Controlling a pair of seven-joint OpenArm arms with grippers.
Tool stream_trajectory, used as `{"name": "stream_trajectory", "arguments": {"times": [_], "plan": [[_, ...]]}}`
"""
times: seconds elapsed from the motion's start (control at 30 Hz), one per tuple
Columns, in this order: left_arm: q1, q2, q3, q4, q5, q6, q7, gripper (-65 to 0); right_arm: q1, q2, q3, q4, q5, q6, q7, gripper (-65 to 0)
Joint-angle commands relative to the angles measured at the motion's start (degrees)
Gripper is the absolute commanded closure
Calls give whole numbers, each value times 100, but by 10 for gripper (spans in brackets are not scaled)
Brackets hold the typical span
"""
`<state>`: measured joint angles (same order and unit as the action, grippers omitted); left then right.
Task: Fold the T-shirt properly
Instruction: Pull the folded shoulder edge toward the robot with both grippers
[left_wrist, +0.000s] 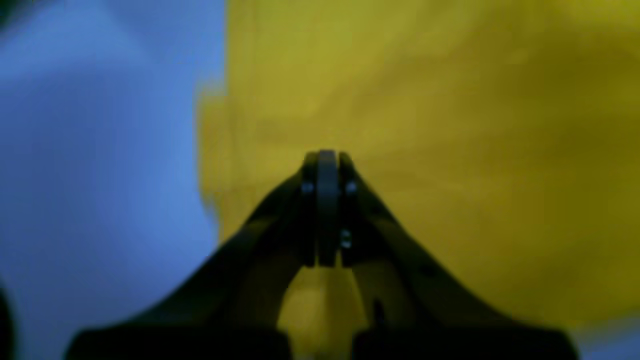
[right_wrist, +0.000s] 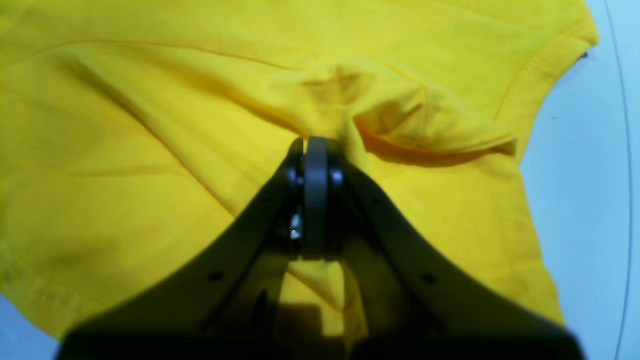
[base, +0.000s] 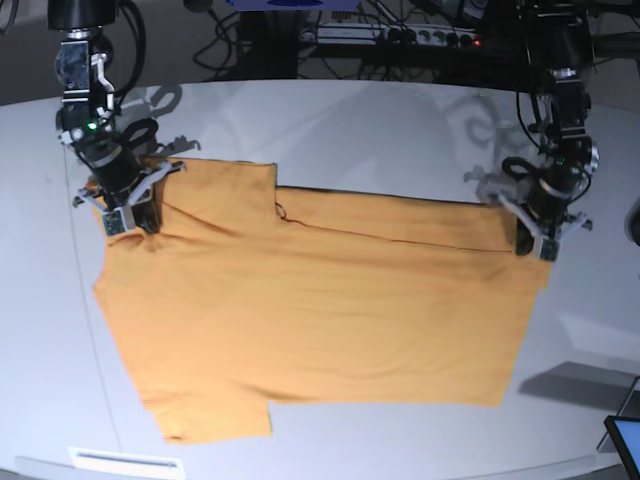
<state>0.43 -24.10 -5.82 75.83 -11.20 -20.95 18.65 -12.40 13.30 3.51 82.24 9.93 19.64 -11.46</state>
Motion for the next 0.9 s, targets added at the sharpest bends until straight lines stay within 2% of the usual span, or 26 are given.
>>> {"name": "stream_trajectory", "arguments": {"times": [0.0, 0.13, 0.27, 0.47, 0.63, 0.73, 0.87], "plan": [[-196, -109, -37, 175, -36, 42, -103, 0, -100, 63, -4, -87, -303, -52, -678, 0], [-504, -100, -20, 166, -36, 42, -50, 0, -65, 72, -12, -96, -303, -52, -678, 0], [-961, -3, 15, -625, -27, 42, -94, 0, -56, 134, -12, -105, -303, -52, -678, 0], [-1295, 93, 33, -2049, -10, 42, -1044, 0, -30, 134, -12, -105, -303, -52, -678, 0], [-1735, 155, 771, -3254, 615, 121, -1571, 0, -30, 134, -21, -105, -303, -52, -678, 0], [-1761, 243, 877, -3746, 667, 306, -1676, 0, -48, 134, -12, -105, -303, -52, -687, 0], [-1559, 348, 877, -4001, 650, 306, -1650, 0, -65, 143, -4, -105, -303, -52, -687, 0]]}}
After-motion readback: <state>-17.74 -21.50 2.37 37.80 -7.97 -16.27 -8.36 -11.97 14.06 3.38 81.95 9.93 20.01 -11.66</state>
